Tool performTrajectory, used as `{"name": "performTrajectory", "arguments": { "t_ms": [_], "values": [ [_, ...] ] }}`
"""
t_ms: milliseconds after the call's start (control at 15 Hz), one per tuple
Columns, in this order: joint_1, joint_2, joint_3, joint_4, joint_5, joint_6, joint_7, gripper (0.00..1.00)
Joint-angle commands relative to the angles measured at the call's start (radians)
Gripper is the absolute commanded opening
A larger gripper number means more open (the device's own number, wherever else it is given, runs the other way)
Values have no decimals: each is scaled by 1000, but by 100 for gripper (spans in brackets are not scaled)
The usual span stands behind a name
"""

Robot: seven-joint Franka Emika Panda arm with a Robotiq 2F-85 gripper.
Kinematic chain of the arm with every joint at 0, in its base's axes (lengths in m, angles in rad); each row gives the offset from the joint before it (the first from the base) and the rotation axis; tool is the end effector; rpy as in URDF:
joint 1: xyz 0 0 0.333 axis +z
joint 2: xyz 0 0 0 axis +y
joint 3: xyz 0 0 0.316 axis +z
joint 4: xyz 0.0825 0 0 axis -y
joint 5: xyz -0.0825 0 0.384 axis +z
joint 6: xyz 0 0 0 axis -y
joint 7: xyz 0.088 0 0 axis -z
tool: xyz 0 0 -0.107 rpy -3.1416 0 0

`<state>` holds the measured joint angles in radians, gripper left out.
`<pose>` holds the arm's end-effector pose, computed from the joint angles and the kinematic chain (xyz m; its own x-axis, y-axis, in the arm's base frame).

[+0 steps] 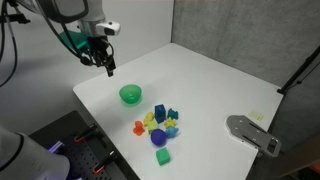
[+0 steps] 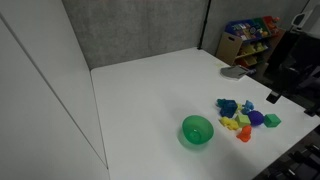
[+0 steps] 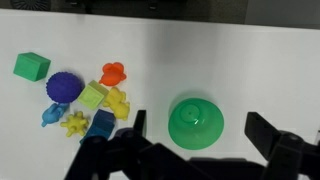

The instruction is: Put the orange toy in the green bowl

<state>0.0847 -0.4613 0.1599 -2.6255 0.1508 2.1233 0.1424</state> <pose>0.3695 0.0971 0.3937 0.9986 0.0033 -0.0524 0.0009 -0.9989 -0.0468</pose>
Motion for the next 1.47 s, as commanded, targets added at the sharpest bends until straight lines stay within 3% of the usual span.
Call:
{"name": "performTrajectory", "arguments": {
  "t_ms": [0,400,800,1067,1400],
  "values": [
    [-38,100,-26,-58,-63,132,4,100],
    [-113,364,-96,-106,-128,405,21,100],
    [-128,661,-179,-44,-58,645,37,100],
    [-92,807,-231,17,-70,776,126,100],
    [-14,939,-274,69,-36,853,225,100]
  ]
}}
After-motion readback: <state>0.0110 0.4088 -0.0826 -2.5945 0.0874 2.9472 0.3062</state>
